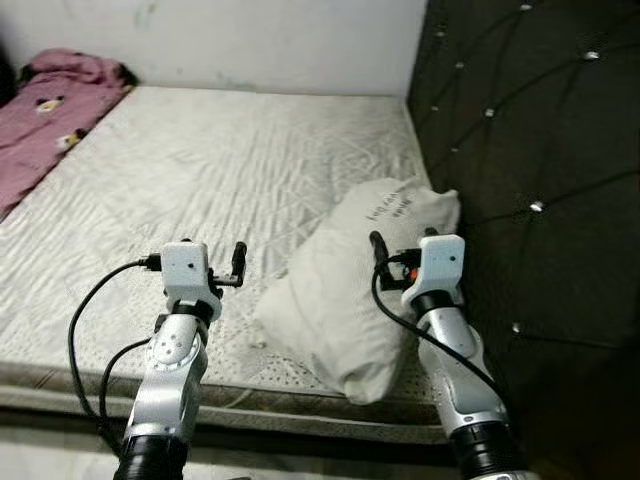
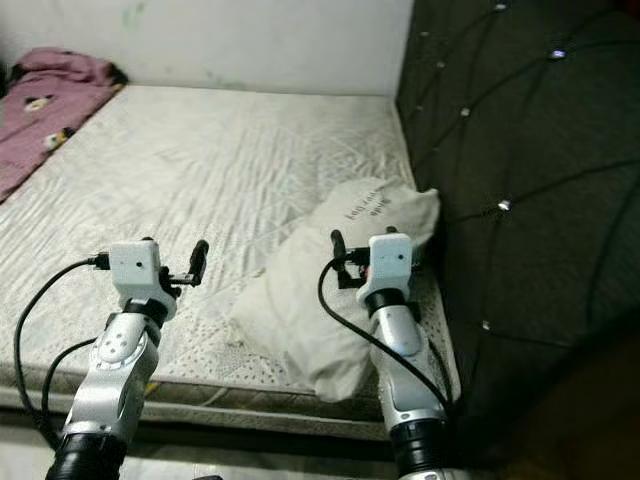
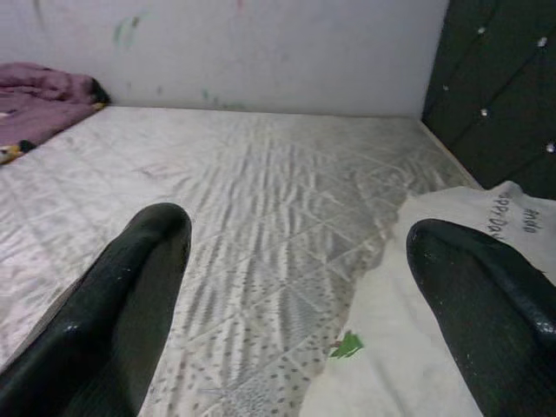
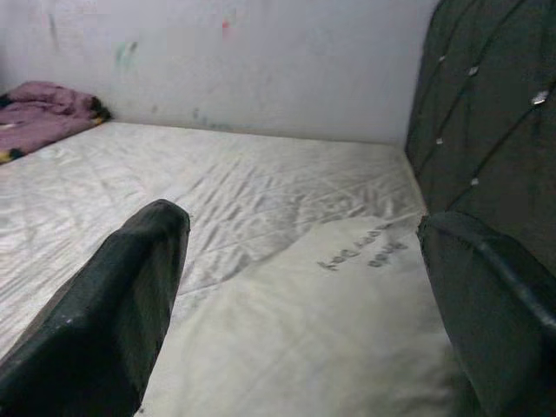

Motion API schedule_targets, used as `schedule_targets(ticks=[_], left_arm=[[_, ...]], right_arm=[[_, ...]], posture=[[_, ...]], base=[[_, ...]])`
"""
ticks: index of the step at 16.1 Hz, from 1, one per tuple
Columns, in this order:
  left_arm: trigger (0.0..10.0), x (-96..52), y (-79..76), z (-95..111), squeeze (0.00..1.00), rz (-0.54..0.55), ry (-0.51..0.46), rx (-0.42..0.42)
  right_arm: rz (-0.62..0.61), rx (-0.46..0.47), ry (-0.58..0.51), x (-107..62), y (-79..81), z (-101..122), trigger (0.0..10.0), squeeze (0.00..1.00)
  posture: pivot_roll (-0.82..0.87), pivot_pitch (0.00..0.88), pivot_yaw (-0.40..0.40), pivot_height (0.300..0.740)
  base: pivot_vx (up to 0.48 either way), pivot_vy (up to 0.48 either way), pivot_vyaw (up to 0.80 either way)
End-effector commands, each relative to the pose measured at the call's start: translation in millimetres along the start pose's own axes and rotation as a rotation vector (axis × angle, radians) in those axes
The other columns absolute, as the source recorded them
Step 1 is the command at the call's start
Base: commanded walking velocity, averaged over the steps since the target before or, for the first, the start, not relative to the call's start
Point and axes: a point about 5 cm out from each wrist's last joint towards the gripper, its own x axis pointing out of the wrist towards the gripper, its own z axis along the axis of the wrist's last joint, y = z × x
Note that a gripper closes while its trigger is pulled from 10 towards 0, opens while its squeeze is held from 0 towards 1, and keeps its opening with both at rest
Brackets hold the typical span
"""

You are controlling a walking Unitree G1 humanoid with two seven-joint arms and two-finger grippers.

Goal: Clean up the room

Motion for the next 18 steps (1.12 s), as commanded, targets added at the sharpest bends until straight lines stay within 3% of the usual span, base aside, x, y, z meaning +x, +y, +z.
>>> schedule_targets(ticks=[1, 4, 18], left_arm=[[10.0, -4.5, 5.7, 2, 0.0, 0.026, 0.0, 0.013], [10.0, -9.3, 16.0, 0, 0.0, 0.065, 0.009, 0.003], [10.0, -4.8, 13.8, -1, 0.0, 0.062, 0.02, -0.028]], right_arm=[[0.033, 0.015, 0.029, -4.9, 6.3, -4, 10.0, 0.0], [0.038, 0.023, 0.045, -6.9, 6.6, -6, 10.0, 0.0], [0.065, -0.009, 0.035, 0.2, 8.1, -2, 10.0, 0.0]], posture=[[0.04, 0.0, -0.002, 0.74], [0.04, 0.0, -0.005, 0.74], [0.04, 0.0, -0.019, 0.74]], base=[[0.0, 0.0, 0.0], [0.0, 0.0, 0.0], [0.0, 0.0, 0.0]])
